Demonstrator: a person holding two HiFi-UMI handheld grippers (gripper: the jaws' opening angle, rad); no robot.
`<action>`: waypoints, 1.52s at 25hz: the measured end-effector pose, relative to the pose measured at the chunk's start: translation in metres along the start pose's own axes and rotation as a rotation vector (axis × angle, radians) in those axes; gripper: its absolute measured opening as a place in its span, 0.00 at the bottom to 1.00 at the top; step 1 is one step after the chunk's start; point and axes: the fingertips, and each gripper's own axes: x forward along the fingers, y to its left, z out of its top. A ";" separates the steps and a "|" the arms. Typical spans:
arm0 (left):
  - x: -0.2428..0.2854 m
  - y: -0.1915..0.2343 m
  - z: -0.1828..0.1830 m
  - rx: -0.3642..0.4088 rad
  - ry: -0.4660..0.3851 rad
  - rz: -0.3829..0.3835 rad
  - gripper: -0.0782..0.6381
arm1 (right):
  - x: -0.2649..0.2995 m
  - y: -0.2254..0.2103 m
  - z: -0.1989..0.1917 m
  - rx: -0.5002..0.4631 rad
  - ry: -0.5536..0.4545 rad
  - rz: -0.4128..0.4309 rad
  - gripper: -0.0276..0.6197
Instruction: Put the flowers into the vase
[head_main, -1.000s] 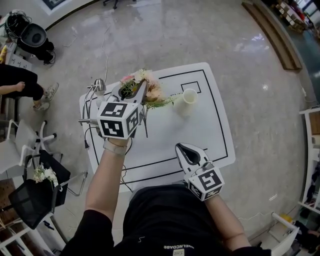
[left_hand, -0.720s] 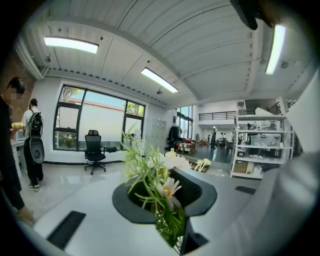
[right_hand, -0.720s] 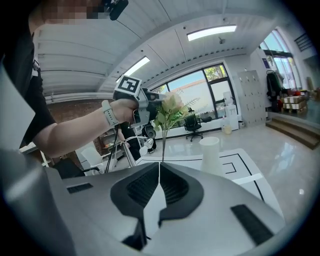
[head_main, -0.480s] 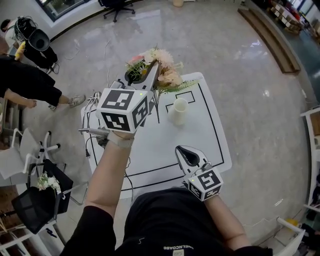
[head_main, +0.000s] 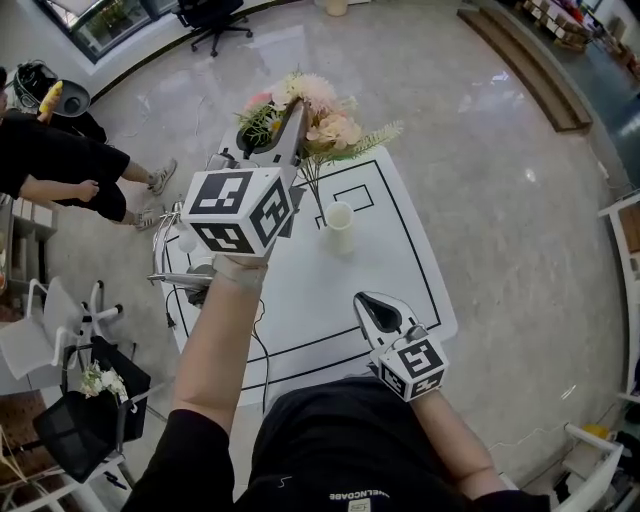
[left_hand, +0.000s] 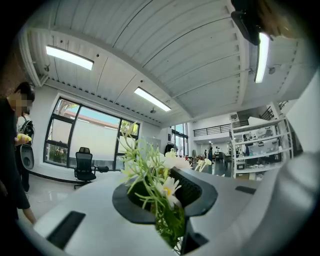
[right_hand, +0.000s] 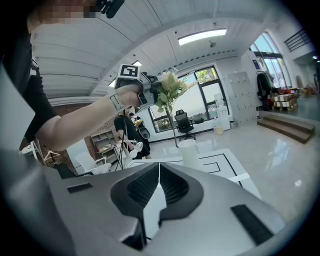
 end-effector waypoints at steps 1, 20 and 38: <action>0.003 -0.001 -0.001 0.002 -0.002 0.001 0.24 | -0.001 -0.002 0.000 0.002 -0.001 -0.002 0.06; 0.022 -0.014 0.006 0.012 0.003 -0.014 0.24 | 0.003 -0.016 -0.001 0.022 0.004 -0.006 0.06; 0.023 -0.024 -0.027 -0.019 -0.001 -0.074 0.24 | 0.002 -0.022 -0.006 0.032 0.012 -0.019 0.06</action>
